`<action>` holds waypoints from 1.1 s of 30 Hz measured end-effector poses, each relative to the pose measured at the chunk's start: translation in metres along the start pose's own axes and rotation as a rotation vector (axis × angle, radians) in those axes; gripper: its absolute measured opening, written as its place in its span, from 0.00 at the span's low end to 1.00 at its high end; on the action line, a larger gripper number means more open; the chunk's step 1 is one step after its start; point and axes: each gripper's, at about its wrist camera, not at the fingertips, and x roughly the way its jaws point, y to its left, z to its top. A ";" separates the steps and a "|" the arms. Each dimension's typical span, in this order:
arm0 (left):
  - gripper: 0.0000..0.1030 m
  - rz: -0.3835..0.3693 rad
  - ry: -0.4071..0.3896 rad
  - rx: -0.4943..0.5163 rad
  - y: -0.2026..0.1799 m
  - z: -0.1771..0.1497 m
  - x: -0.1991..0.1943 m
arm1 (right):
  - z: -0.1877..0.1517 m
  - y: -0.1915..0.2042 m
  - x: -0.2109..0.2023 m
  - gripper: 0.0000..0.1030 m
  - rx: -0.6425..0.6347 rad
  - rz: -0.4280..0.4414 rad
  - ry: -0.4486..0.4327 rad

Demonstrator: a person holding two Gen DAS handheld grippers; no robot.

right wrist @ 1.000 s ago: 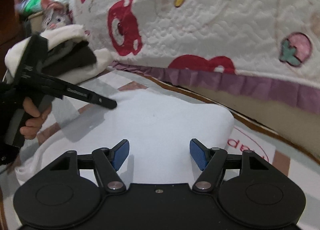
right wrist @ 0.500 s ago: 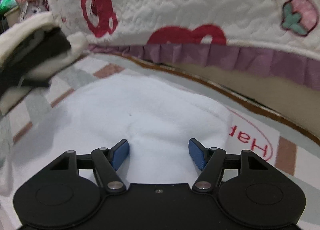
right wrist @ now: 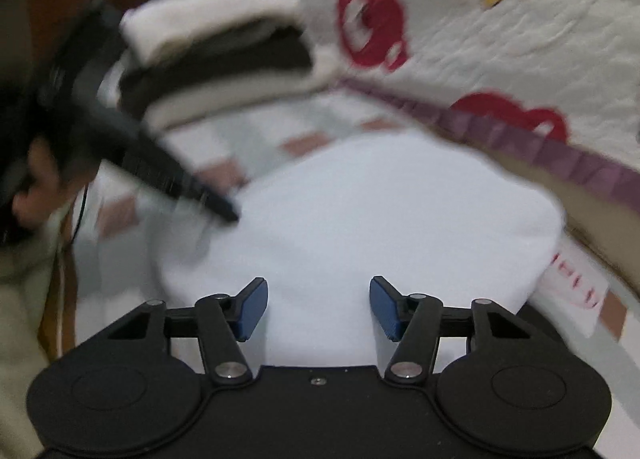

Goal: Fold clothes
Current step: 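Grasp the shirt's end with the right gripper while the left gripper grasps beside it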

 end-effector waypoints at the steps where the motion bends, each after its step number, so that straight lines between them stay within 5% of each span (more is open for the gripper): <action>1: 0.13 -0.004 0.001 -0.009 0.002 0.000 0.000 | -0.003 0.001 0.002 0.60 0.008 0.028 0.020; 7: 0.13 -0.030 0.004 -0.029 0.011 -0.003 0.000 | -0.025 0.001 0.009 0.61 0.144 0.151 0.162; 14: 0.13 -0.072 -0.012 -0.069 0.018 0.000 -0.003 | -0.027 -0.006 -0.010 0.61 0.295 0.205 0.225; 19: 0.25 -0.143 -0.074 -0.110 0.023 0.005 -0.010 | -0.020 -0.050 -0.052 0.61 0.537 0.135 0.038; 24: 0.25 -0.135 -0.025 -0.187 0.031 0.003 -0.001 | -0.026 -0.096 -0.052 0.63 0.795 0.006 -0.049; 29: 0.29 -0.247 0.003 -0.425 0.057 -0.004 -0.006 | -0.038 -0.112 -0.016 0.64 0.949 -0.007 -0.015; 33: 0.37 -0.162 0.090 -0.382 0.052 -0.011 -0.002 | -0.039 -0.108 0.001 0.71 0.947 -0.056 0.040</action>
